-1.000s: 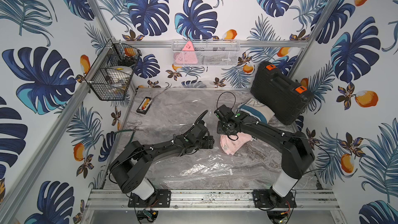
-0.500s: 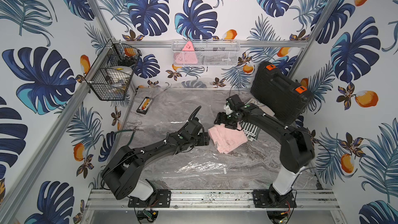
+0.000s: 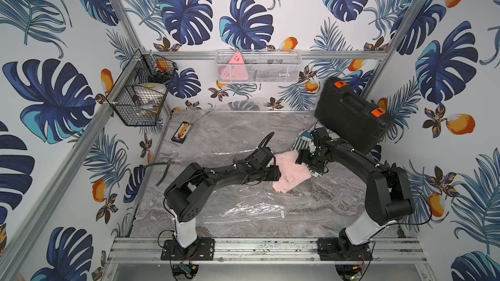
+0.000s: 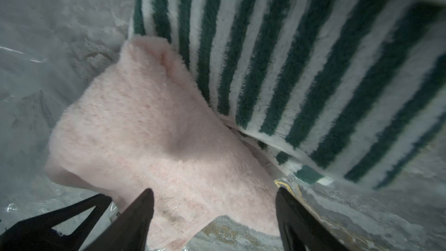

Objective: Place the folded towel into the vacuum bag
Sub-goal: Pick up the towel from the center of the board.

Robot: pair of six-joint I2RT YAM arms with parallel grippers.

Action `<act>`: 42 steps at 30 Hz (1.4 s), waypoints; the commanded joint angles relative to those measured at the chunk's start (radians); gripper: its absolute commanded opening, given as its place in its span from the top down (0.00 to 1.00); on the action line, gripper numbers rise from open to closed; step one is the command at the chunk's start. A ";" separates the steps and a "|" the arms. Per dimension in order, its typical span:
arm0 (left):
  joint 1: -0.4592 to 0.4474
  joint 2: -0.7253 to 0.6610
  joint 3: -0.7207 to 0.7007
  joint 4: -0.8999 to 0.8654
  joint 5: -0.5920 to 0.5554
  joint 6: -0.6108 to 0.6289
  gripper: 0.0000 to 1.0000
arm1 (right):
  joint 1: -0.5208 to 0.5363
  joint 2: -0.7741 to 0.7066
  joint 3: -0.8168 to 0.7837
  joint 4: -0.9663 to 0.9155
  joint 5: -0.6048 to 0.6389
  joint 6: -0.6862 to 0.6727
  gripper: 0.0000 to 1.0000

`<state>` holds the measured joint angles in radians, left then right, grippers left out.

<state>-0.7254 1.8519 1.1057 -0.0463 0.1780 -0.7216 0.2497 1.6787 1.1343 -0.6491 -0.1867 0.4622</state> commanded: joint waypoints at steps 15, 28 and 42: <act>0.017 -0.051 -0.038 -0.040 0.052 -0.005 0.41 | 0.086 -0.200 -0.284 0.098 -0.302 0.180 0.75; 0.014 -0.170 0.061 -0.250 -0.063 0.100 0.39 | -0.056 -0.276 -0.229 -0.058 -0.117 0.012 0.23; -0.058 0.126 0.147 -0.085 0.024 0.045 0.52 | -0.058 -0.057 -0.329 0.314 -0.318 0.068 0.37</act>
<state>-0.7967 1.9553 1.2713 -0.1593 0.2089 -0.6628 0.1925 1.6016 0.8253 -0.4419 -0.4385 0.5095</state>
